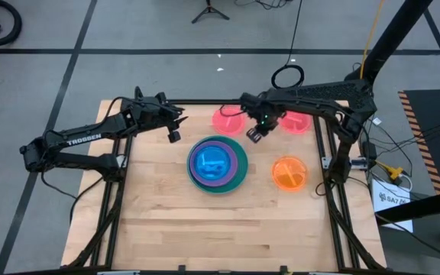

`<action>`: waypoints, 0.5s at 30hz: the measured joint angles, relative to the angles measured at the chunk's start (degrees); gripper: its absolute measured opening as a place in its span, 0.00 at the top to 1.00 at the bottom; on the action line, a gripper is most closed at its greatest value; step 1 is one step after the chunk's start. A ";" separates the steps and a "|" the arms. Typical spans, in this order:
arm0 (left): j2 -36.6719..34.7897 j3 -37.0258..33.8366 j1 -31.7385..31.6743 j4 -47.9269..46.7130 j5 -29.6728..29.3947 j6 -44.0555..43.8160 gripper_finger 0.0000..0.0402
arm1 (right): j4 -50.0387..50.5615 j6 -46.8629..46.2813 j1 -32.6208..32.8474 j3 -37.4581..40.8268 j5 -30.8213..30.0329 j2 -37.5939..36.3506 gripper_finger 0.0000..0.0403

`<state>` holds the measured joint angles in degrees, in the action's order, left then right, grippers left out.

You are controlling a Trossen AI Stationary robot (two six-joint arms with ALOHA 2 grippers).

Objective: Stack plastic plates
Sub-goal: Stack the right pink plate on the blue plate

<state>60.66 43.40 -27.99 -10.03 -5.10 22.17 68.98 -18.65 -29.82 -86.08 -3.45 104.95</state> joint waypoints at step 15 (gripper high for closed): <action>0.00 -0.02 0.00 -1.00 0.00 -0.20 0.63 | -6.72 1.55 -14.52 8.65 -1.29 0.02 0.81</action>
<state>60.66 43.38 -27.99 -11.03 -5.10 21.98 62.25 -17.10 -44.34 -77.44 -4.75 104.97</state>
